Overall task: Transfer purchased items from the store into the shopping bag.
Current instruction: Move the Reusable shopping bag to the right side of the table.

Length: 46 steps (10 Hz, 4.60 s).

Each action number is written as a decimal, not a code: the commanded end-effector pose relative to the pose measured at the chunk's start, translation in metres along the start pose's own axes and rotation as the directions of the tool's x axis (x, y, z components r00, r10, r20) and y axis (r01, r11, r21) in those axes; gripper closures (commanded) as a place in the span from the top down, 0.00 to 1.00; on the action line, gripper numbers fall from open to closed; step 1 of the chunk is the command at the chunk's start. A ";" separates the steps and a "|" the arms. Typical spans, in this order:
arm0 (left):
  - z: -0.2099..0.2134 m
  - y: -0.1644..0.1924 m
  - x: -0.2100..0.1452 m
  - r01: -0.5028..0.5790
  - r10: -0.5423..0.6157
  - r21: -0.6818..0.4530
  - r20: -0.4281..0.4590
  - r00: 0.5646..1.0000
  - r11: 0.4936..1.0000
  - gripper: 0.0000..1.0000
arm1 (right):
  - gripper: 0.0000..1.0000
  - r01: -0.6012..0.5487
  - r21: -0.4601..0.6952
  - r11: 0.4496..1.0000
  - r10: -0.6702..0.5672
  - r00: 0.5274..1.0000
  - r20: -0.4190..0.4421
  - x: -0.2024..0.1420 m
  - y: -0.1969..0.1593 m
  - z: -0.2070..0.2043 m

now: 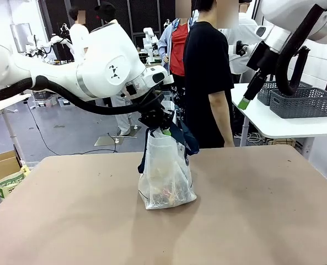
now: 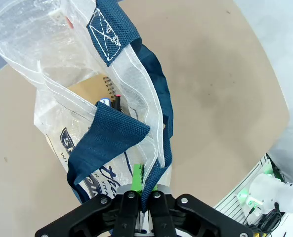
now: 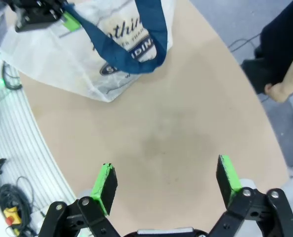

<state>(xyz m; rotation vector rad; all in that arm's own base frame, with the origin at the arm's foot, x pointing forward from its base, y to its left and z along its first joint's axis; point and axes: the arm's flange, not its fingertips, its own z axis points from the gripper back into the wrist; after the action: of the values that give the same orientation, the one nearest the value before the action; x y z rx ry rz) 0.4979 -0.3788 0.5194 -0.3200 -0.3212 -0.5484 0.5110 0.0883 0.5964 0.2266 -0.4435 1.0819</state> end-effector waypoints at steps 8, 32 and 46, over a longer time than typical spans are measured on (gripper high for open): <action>0.010 0.001 0.005 -0.038 0.039 0.011 -0.010 0.999 0.999 0.00 | 1.00 -0.031 -0.002 1.000 0.031 0.984 0.173 0.010 -0.003 0.011; 0.184 0.188 -0.069 0.075 0.008 0.390 -0.207 0.978 0.918 0.00 | 1.00 -0.031 -0.002 1.000 0.031 0.984 0.173 0.010 -0.003 0.011; 0.175 0.306 -0.135 0.090 -0.046 0.463 -0.106 0.993 0.882 0.00 | 1.00 -0.031 -0.002 1.000 0.031 0.984 0.173 0.010 -0.003 0.011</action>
<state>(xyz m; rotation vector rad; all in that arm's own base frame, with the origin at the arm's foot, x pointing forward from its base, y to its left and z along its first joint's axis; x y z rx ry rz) 0.5299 -0.0141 0.5584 0.1974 -0.3275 -0.5149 0.5166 0.0902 0.6088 0.3192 -0.6237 1.0980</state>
